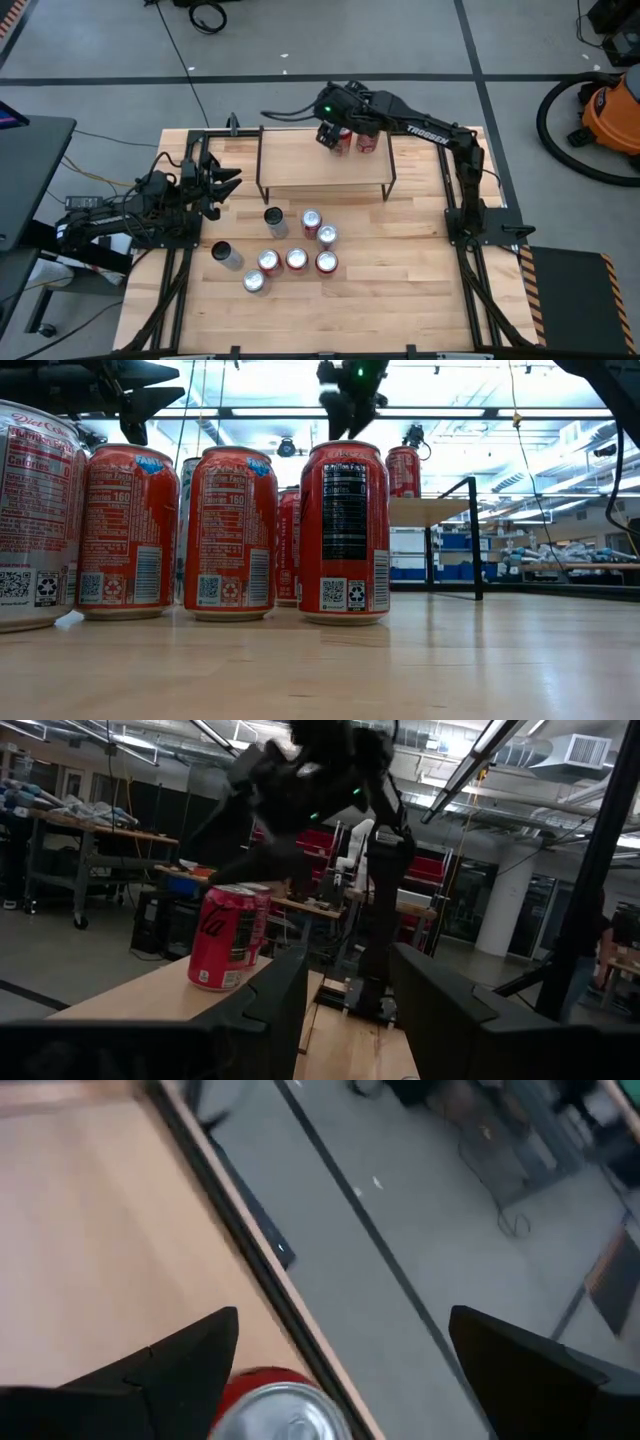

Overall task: Place canned beverage on shelf
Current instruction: Adjust the red soda cans

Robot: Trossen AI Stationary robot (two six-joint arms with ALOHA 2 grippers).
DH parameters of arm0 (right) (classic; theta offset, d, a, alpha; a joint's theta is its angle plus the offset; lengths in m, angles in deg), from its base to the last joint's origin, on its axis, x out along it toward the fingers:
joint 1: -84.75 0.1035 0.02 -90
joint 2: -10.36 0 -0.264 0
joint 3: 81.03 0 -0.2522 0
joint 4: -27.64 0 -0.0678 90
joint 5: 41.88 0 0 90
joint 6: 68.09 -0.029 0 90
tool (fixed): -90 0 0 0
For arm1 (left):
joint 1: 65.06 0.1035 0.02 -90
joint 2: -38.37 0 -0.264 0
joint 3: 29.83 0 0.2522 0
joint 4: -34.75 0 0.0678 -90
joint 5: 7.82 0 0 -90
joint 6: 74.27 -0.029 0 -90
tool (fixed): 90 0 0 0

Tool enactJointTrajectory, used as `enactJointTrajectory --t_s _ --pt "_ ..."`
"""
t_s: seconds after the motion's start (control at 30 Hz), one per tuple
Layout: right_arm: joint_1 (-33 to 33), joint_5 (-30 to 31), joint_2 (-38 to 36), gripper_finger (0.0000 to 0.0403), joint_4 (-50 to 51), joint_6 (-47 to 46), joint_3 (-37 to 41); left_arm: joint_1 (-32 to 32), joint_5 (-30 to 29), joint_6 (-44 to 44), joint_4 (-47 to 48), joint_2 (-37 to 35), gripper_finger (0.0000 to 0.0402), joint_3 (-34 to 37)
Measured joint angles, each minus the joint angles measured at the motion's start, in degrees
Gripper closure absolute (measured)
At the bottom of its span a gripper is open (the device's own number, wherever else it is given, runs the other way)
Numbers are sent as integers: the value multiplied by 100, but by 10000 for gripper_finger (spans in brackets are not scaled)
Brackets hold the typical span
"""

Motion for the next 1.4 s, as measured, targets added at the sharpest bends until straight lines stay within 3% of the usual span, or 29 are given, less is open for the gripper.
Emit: enactJointTrajectory --t_s 0.13,0.2,0.53,1.4 --pt "114 -943 -34 30 596 496 -210 0 0 -2 0 1 246 0" --pt "147 -1088 -16 30 946 615 -206 -2 0 -2 2 1 246 0" --pt "431 116 8 33 1194 1209 -204 0 0 -2 0 0 246 0" --pt "112 501 29 33 1239 -303 -201 0 -2 -2 -2 1 246 0"
